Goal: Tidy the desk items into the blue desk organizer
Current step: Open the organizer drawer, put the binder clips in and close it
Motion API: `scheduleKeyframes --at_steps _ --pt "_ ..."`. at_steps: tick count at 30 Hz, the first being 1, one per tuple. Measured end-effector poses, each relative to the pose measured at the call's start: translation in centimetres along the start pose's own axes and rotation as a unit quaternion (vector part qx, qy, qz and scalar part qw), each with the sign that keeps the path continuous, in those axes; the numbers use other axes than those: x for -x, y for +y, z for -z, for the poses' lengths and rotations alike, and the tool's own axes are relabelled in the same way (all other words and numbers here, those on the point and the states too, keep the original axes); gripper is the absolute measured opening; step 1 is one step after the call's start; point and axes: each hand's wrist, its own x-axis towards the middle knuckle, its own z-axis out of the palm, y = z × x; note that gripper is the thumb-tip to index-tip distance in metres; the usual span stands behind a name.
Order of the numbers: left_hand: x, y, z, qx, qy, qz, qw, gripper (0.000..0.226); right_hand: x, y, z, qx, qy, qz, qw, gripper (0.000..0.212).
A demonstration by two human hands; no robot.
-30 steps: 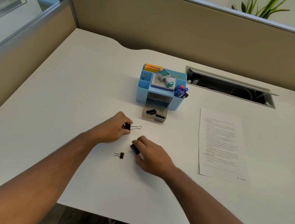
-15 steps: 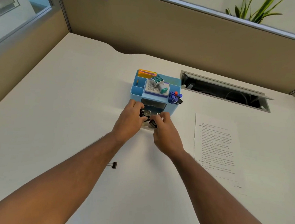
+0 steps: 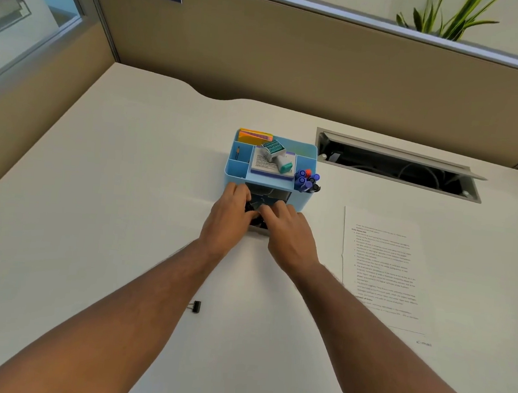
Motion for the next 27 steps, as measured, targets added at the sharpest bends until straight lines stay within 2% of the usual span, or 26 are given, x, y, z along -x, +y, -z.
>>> scheduleKeyframes --at_steps 3,5,8,10,14,20,24,26,27 --pt "-0.1 -0.3 0.2 -0.012 0.013 -0.017 1.0 0.025 0.2 0.2 -0.4 -0.003 0.025 0.015 1.0 0.039" --pt "-0.2 -0.5 0.4 -0.038 0.048 -0.041 0.997 0.026 0.5 0.0 -0.5 -0.001 0.037 0.049 0.998 0.028" --pt "-0.7 -0.6 0.9 -0.06 0.094 -0.057 0.992 0.037 1.3 -0.5 -0.8 -0.001 0.003 0.102 0.995 0.013" --pt "-1.1 -0.5 1.1 -0.063 0.09 -0.05 0.993 0.047 1.6 -0.8 -1.2 -0.015 -0.031 0.096 0.995 0.017" --pt "-1.7 -1.1 1.0 -0.083 0.042 -0.036 0.995 0.056 1.3 -0.7 -1.7 -0.032 -0.08 0.028 0.996 0.029" --pt "-2.0 -1.7 1.1 -0.094 0.026 -0.04 0.994 0.057 -0.3 -0.9 -0.8 -0.064 -0.145 -0.081 0.984 0.042" --pt "-2.0 -1.7 1.1 -0.096 0.024 -0.043 0.994 0.058 -1.7 -1.2 -1.0 -0.144 -0.189 -0.182 0.954 0.061" --pt "-2.0 -1.8 1.2 -0.095 0.023 -0.049 0.994 0.058 -2.2 -1.2 -1.3 -0.234 -0.163 -0.239 0.928 0.061" --pt "-2.0 -1.8 1.2 -0.094 0.022 -0.052 0.994 0.058 -2.4 -1.3 -1.4 -0.302 -0.141 -0.273 0.902 0.059"
